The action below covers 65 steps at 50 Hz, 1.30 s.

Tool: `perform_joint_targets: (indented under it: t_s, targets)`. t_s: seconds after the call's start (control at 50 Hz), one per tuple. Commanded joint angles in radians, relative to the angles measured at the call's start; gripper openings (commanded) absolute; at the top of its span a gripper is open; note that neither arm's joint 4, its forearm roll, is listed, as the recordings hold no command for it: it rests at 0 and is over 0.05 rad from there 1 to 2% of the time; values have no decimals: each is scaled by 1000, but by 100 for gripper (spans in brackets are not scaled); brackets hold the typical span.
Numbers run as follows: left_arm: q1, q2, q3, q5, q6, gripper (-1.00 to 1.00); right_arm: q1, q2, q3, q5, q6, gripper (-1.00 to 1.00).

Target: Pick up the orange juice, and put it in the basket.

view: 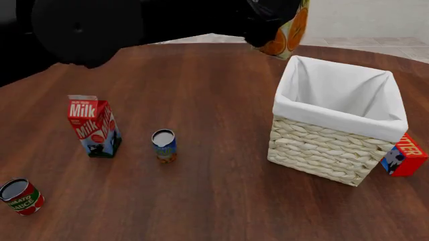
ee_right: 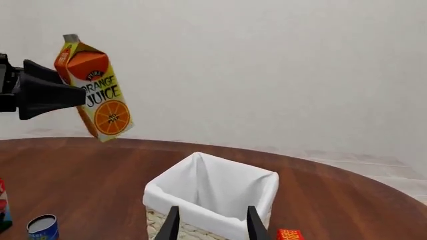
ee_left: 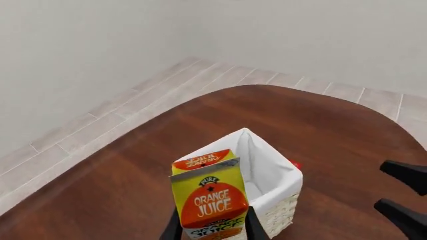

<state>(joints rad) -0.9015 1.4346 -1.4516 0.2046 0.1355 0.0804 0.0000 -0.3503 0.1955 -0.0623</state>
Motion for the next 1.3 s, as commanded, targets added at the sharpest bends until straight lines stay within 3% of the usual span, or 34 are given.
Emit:
perform_joint_targets:
  t_s: [0.02, 0.06, 0.08, 0.1, 0.3, 0.4, 0.54, 0.92, 1.02, 1.1, 1.3]
  targets:
    - [-25, 49, -137, 67, 40, -100, 9, 0, -34, 23, -3, 100]
    - [-25, 49, -137, 67, 40, -100, 9, 0, -34, 23, -3, 100]
    - [-34, 159, -237, 113, 37, -100, 9, 0, -60, 43, 0, 100]
    - [-40, 197, -261, 126, 25, -100, 10, 0, -67, 48, 0, 100]
    - [-56, 305, -349, 151, 23, -100, 15, 0, -139, 99, -20, 100]
    - [-96, 382, -462, 209, 12, -100, 23, 0, -185, 130, -28, 100]
    - [-125, 444, -536, 238, -3, -100, 24, 0, -188, 130, -26, 100]
    - [-146, 591, -651, 247, 13, -100, 19, 0, -215, 145, -27, 100]
    - [-131, 598, -619, 206, 43, -100, 20, 0, -212, 140, -30, 100]
    - [-122, 613, -624, 202, 28, -100, 16, 0, -206, 136, -23, 100]
    - [-99, 664, -681, 215, 24, -100, 16, 0, -170, 114, -30, 100]
